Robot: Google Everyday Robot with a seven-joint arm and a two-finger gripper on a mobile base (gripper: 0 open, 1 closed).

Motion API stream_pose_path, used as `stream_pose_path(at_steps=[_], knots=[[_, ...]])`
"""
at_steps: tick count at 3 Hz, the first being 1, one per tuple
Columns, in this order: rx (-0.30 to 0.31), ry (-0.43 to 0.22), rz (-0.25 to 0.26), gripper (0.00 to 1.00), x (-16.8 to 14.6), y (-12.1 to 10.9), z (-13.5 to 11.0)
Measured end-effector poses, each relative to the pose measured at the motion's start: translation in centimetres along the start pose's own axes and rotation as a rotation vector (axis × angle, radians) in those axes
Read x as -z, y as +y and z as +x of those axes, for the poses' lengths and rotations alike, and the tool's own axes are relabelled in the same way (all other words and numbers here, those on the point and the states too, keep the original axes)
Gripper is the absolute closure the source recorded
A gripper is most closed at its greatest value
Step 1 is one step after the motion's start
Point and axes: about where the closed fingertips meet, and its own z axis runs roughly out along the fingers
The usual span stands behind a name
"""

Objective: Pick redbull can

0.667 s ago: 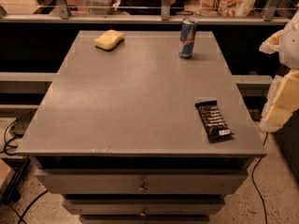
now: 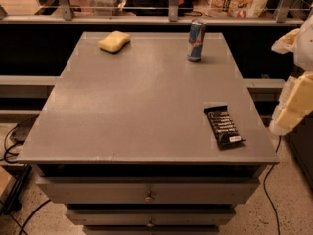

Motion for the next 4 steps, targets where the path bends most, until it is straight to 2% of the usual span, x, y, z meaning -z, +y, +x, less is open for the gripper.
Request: stream_pose_path(at_steps=[1,2,3,4], knots=[[-0.034,-0.206,0.063,0.0,-0.9,-2.3,-0.4],[-0.111,-0.412,0.11,0.0,-1.9,-5.1,-1.2],[-0.139,-0.494,0.107,0.0,-1.6,-5.5,-2.5],[-0.139,-0.494,0.107,0.0,-1.6,-5.5,-2.5]])
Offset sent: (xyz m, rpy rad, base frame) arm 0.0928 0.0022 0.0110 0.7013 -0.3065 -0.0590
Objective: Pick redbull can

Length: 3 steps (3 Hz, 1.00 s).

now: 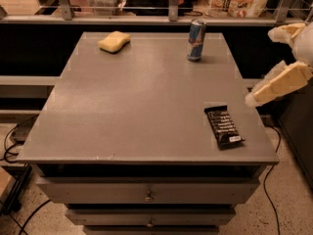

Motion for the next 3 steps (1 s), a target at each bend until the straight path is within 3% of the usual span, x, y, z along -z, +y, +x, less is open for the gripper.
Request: stream_pose_path(at_steps=[1,3], knots=[[-0.043,-0.058,0.029,0.0,-1.7,-1.2,-0.8],[-0.179,-0.264,0.106,0.0,-9.0,-6.3,-3.8]])
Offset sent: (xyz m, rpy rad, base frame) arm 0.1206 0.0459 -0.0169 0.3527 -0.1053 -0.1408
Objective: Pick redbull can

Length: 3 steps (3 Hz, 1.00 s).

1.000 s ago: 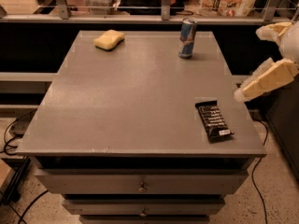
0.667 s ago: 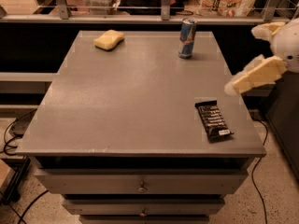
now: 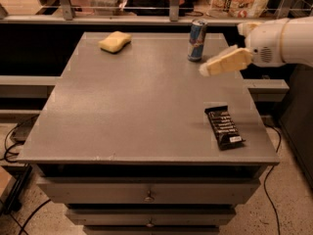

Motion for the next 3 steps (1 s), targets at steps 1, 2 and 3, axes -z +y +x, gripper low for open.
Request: stream_pose_path(at_steps=[1,2,3], knots=[[-0.03,-0.062,0.06,0.0,-4.1,-2.5,-1.6],[-0.04,-0.061,0.067,0.0,-4.5,-2.5,-1.4],[-0.072,-0.087,0.101,0.0,-6.6,-4.4,-0.5]])
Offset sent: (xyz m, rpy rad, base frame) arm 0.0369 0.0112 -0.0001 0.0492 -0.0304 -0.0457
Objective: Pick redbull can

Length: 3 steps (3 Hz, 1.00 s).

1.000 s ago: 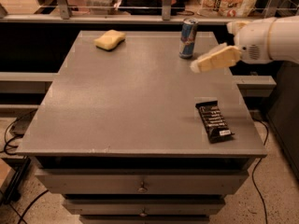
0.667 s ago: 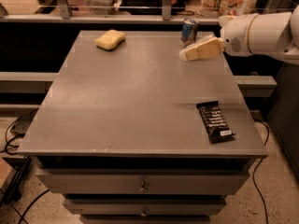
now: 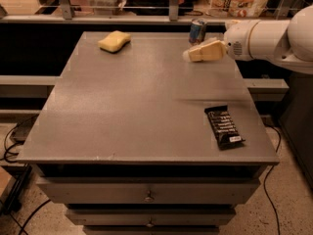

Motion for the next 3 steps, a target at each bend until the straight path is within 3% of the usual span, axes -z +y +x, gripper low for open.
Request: stream_pose_path(at_steps=[1,3], knots=[[0.0,0.0,0.0,0.0,0.0,0.0,0.0],[-0.036,-0.012,0.092,0.0,-2.6,-2.1,2.6]])
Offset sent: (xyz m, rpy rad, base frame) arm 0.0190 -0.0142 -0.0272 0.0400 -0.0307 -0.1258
